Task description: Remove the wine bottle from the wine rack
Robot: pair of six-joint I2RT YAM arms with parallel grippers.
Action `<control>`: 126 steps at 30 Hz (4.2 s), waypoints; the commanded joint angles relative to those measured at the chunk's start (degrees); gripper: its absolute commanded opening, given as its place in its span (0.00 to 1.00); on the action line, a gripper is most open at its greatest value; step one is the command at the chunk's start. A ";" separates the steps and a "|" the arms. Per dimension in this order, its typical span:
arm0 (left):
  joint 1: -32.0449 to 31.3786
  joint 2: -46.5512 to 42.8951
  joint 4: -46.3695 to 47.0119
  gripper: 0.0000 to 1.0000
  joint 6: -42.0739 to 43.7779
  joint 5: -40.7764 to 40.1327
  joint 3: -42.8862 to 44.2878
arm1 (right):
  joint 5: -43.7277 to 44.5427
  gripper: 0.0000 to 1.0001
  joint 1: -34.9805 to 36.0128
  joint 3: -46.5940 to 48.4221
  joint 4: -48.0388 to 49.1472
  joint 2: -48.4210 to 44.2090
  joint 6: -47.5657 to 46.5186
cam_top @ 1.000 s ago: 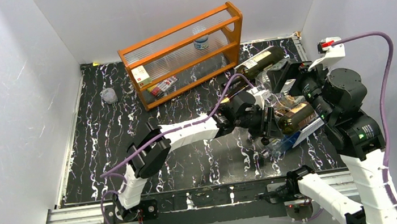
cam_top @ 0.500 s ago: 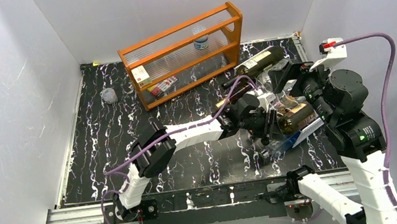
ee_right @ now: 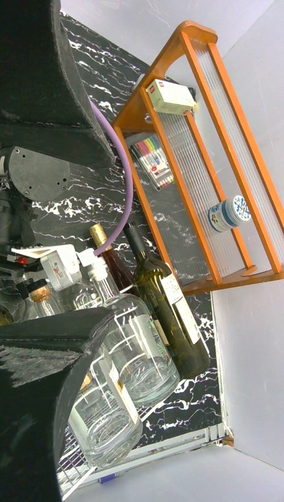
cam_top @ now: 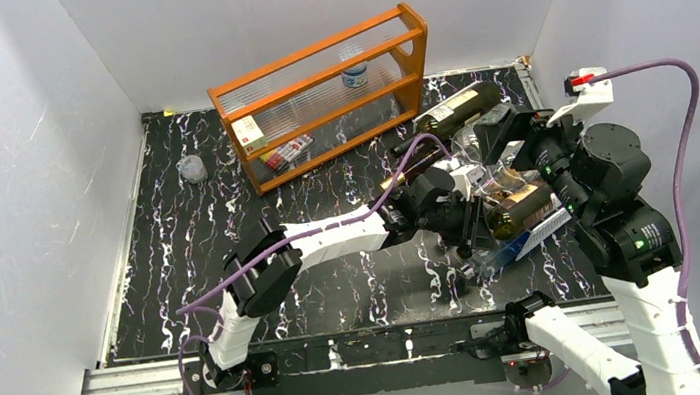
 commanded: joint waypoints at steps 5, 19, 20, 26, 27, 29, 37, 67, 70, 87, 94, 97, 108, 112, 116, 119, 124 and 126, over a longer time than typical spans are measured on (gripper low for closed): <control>-0.22 -9.97 1.24 0.00 -0.13 0.41 0.27 | 0.06 0.98 0.18 0.22 3.69 -0.53 -0.35; -0.10 -13.29 4.43 0.00 -4.69 2.33 -0.43 | 0.06 0.98 0.17 0.24 4.27 -0.47 -0.19; 0.01 -13.54 4.57 0.00 -4.93 2.44 -0.43 | 0.01 0.98 0.18 0.37 4.29 -0.47 -0.15; 1.57 -16.59 3.99 0.00 -5.29 2.65 -0.41 | 0.27 0.98 0.18 1.80 4.12 -0.43 -0.56; 1.92 -16.98 4.04 0.00 -5.70 3.44 -0.12 | 0.51 0.98 0.19 2.07 4.08 -0.35 -0.66; 2.30 -17.61 4.39 0.00 -6.32 5.57 0.72 | 0.65 0.98 0.17 2.74 4.19 -0.17 -0.93; 3.74 -22.00 2.60 0.00 -7.00 7.10 1.50 | 0.18 0.98 0.18 5.84 4.69 1.05 -1.56; 18.20 -58.20 -63.53 0.00 -6.22 -27.04 -0.73 | -22.19 0.98 16.16 9.33 15.23 27.45 -11.01; 18.15 -57.00 -68.16 0.00 -6.17 -27.29 -0.43 | -18.30 0.98 26.42 7.04 17.06 29.07 -17.48; 18.15 -56.61 -72.16 0.00 -6.81 -23.06 -8.60 | -36.99 0.94 33.58 -24.75 53.98 25.13 -46.52; 18.16 -55.57 -69.08 0.00 -7.33 -20.66 -10.13 | -40.12 0.98 36.52 -26.88 62.42 31.89 -50.08; 18.15 -55.29 -68.58 0.00 -7.24 -21.00 -9.80 | -40.00 0.98 38.20 -26.36 62.65 34.55 -51.00; 18.17 -52.85 -67.75 0.00 -6.29 -18.58 -10.28 | -36.21 0.96 40.41 -28.71 69.09 39.21 -52.60; 18.20 -52.29 -67.71 0.00 -6.52 -18.49 -10.63 | -35.18 0.98 40.69 -30.78 71.42 39.02 -54.98; 18.18 -52.12 -67.30 0.00 -6.57 -18.35 -12.00 | -35.03 0.98 40.87 -31.54 72.49 38.19 -54.79; 18.16 -51.53 -67.21 0.00 -6.10 -18.45 -11.94 | -33.62 0.98 40.87 -32.11 71.73 36.09 -54.57; 18.15 -51.81 -68.68 0.00 -5.83 -21.99 -10.53 | -30.62 0.98 40.87 -36.26 71.37 29.36 -51.96; 18.15 -52.35 -68.49 0.00 -5.96 -22.26 -11.08 | -29.91 0.98 40.87 -37.88 70.53 27.00 -51.12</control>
